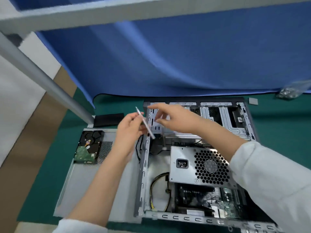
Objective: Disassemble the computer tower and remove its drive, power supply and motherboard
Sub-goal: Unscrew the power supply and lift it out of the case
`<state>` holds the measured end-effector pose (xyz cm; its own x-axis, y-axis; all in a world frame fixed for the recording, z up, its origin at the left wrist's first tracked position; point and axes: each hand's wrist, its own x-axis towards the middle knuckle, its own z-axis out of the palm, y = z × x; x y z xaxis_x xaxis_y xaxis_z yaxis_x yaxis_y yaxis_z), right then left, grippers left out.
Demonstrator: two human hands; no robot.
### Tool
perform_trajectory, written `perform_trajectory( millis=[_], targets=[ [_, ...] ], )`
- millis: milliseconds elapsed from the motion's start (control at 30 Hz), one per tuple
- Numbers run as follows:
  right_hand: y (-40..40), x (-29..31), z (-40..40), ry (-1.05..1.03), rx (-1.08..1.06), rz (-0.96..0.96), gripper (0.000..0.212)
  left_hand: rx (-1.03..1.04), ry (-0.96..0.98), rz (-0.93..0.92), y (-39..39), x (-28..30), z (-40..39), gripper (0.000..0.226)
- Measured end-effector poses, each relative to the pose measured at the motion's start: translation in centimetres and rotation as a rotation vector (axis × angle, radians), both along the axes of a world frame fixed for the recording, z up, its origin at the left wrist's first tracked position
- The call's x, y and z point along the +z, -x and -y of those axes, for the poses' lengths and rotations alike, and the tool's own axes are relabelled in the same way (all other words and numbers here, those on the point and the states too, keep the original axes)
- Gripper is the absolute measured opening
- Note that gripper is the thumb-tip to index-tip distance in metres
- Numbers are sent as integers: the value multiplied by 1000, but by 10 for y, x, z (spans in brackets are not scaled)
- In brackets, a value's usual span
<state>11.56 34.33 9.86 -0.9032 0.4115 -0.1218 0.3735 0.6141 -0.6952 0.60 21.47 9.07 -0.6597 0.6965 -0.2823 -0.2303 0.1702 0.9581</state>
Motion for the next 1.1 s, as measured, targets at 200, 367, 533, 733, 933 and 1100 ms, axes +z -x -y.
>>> perform_trajectory(
  millis=[200, 367, 533, 733, 933, 1100],
  targets=[
    [-67, 43, 31, 449, -91, -369, 35, -34, -150, 469, -58, 30, 5, 16],
    [-95, 46, 52, 621, -128, -458, 35, -82, -129, 606, -89, 39, 6, 19],
    [-114, 30, 64, 649, -308, -543, 27, -85, -89, 687, -111, 33, 5, 18],
    [-140, 2, 65, 716, -720, -719, 16, -349, 162, -452, -135, 5, 1, 19],
    [-163, -24, 55, 574, -833, -688, 13, -717, 361, -1398, -141, -30, -2, 46],
    [-168, -34, 53, 365, -753, -545, 13, -614, 385, -1416, -143, -37, -1, 44]
  ],
)
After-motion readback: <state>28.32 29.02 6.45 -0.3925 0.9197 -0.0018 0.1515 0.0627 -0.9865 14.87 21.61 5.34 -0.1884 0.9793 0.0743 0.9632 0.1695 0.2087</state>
